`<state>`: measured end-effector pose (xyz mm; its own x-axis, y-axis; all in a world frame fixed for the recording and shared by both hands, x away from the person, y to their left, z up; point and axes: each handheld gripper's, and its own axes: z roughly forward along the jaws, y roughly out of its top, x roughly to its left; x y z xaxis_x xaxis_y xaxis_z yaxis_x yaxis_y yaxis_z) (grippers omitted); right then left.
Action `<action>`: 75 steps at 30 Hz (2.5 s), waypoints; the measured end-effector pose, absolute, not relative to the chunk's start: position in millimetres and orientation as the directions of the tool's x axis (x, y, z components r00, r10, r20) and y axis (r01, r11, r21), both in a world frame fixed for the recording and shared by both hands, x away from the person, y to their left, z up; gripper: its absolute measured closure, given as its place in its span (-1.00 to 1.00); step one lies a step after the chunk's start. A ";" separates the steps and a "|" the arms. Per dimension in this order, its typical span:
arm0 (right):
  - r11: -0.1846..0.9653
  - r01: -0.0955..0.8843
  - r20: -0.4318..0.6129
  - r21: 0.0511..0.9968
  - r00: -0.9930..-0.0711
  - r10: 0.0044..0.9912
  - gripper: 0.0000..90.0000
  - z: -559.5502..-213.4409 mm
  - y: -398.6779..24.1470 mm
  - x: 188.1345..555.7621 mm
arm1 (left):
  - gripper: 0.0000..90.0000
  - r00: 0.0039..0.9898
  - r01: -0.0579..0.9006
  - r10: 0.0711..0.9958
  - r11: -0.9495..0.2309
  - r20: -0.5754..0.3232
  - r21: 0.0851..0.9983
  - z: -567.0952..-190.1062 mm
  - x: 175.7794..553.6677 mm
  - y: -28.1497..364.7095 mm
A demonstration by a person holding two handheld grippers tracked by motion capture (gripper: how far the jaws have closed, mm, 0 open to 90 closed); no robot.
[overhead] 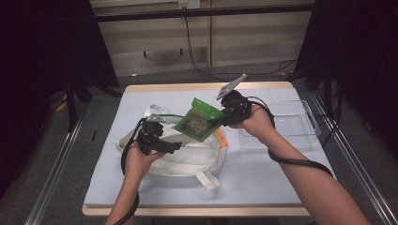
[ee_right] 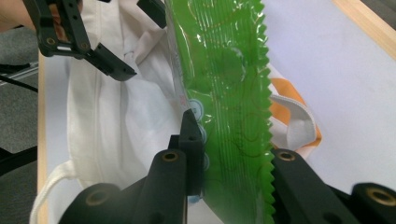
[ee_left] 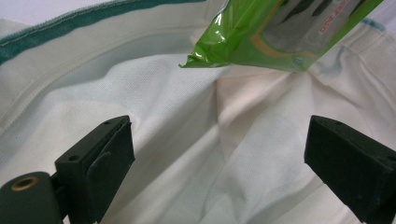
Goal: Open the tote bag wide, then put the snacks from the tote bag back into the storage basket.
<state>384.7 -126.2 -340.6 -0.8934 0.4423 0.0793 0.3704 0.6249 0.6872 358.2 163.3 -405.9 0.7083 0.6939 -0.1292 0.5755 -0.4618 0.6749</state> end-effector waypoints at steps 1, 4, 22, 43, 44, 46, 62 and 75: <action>0.622 0.372 0.079 0.689 -0.892 0.446 0.68 -338.2 -126.2 383.9 | -0.82 0.709 0.570 0.696 -0.465 -0.118 0.677 -406.3 358.2 162.8; 0.636 0.360 0.065 0.682 -0.897 0.438 0.68 -331.3 -127.0 382.8 | -0.85 0.711 0.569 0.694 -0.474 -0.113 0.671 -407.9 358.5 163.5; 0.633 0.371 0.094 0.679 -0.900 0.426 0.68 -319.0 -141.6 379.9 | -0.91 0.705 0.565 0.700 -0.456 -0.115 0.687 -409.4 358.1 160.1; 0.629 0.370 0.098 0.684 -0.901 0.423 0.67 -308.9 -157.1 377.4 | -0.91 0.737 0.547 0.669 -0.501 -0.102 0.670 -411.2 361.2 154.0; 0.632 0.373 0.099 0.679 -0.900 0.426 0.67 -309.4 -157.3 377.2 | -0.91 0.739 0.547 0.665 -0.499 -0.108 0.672 -411.4 361.5 153.4; 0.636 0.373 0.096 0.676 -0.900 0.426 0.67 -310.2 -157.2 377.2 | -0.91 0.739 0.549 0.664 -0.498 -0.113 0.671 -411.5 363.0 153.8; 0.630 0.373 0.104 0.681 -0.901 0.421 0.67 -309.9 -160.0 373.8 | -0.91 0.741 0.552 0.659 -0.490 -0.127 0.675 -413.5 365.5 152.4; 0.631 0.380 0.114 0.677 -0.900 0.420 0.68 -298.7 -169.0 374.6 | -0.90 0.739 0.556 0.662 -0.498 -0.123 0.665 -414.6 365.7 154.2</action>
